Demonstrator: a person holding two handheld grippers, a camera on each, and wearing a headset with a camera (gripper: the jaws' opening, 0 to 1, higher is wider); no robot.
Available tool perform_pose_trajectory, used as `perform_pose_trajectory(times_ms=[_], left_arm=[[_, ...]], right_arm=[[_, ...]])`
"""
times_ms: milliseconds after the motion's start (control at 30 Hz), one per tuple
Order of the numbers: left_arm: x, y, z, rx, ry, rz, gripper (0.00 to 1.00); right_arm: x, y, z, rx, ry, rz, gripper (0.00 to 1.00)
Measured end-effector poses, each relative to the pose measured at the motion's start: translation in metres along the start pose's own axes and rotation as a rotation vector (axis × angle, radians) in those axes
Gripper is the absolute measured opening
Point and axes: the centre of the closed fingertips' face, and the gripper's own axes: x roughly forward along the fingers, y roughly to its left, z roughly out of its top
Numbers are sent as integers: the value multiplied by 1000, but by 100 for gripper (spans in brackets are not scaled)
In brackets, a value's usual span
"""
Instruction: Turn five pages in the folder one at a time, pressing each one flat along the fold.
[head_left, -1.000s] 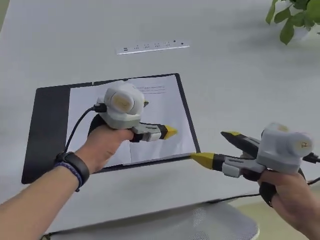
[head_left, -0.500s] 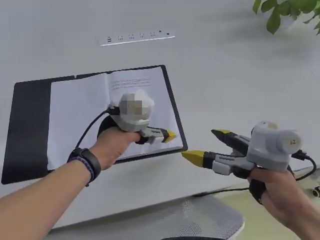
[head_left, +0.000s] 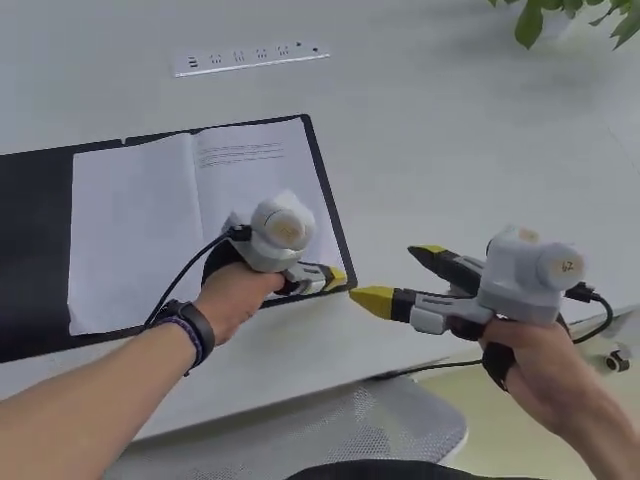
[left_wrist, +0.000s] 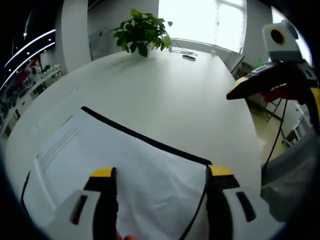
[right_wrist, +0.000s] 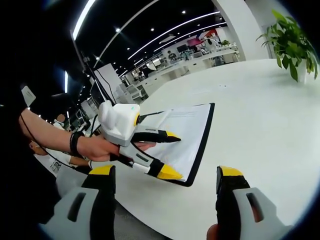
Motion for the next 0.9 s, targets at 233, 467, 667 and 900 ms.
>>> perform_pose_trajectory(times_ms=[233,467,667,900], left_arm=[[1,1,-4,37,7,3,72],[0,1,-5,33,-10,-1,70],[0,2,-4,28,-26,-6,68],[-1,2,-1,6,-32,-13,67]], right_arm=[[2,-2,-1,10,3,3,82],[10,1,3,7,5,17,80],[19,-7,9,3,7,33,79],[26,-11,13,7,8,46,77]])
